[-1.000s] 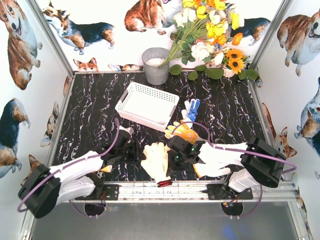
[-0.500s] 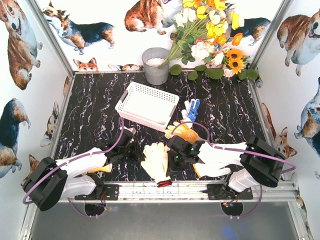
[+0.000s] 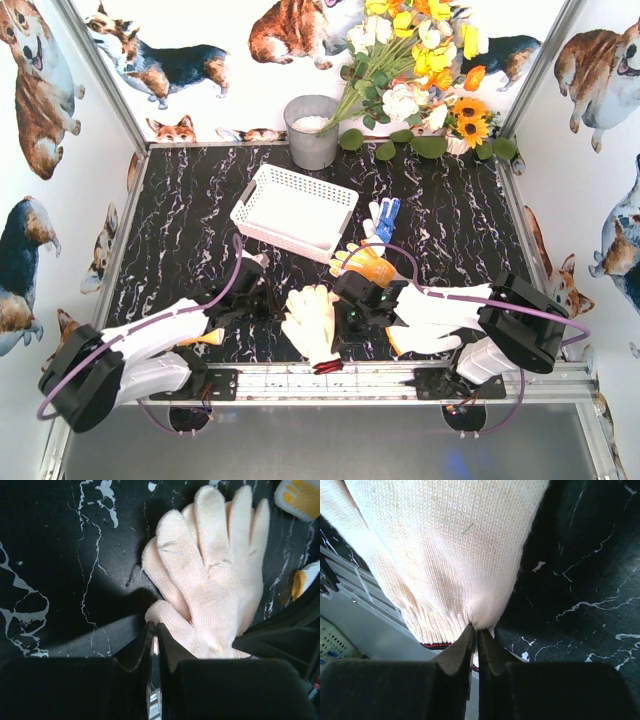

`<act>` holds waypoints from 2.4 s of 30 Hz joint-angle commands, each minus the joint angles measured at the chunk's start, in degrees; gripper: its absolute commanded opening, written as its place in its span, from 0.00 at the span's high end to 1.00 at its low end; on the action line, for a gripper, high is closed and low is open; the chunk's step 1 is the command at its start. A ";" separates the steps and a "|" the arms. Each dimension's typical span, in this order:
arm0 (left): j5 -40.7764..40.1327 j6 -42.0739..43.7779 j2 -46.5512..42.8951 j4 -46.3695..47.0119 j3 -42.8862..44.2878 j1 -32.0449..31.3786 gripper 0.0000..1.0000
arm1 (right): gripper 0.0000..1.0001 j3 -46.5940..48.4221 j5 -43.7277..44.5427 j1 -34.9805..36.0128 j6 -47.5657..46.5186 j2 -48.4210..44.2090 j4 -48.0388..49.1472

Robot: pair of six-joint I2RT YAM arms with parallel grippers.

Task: Put the gloves into the storage basket
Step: Pair the glove with the glove.

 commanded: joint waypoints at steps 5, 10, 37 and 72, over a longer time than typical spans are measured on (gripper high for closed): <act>-1.64 -1.26 -5.38 -2.72 -1.02 0.29 1.00 | 1.00 1.92 0.36 0.40 -1.09 0.46 0.76; -0.54 -1.10 -4.46 -2.83 -1.16 0.29 1.00 | 1.00 2.03 0.14 0.49 -1.10 0.82 0.78; 0.26 1.76 1.85 -2.42 -1.95 0.29 1.00 | 0.62 3.71 8.26 1.99 -2.60 -9.45 -7.23; 0.07 1.41 -0.15 -2.44 -2.83 0.29 1.00 | 0.60 21.82 25.54 22.29 -14.25 10.12 -18.09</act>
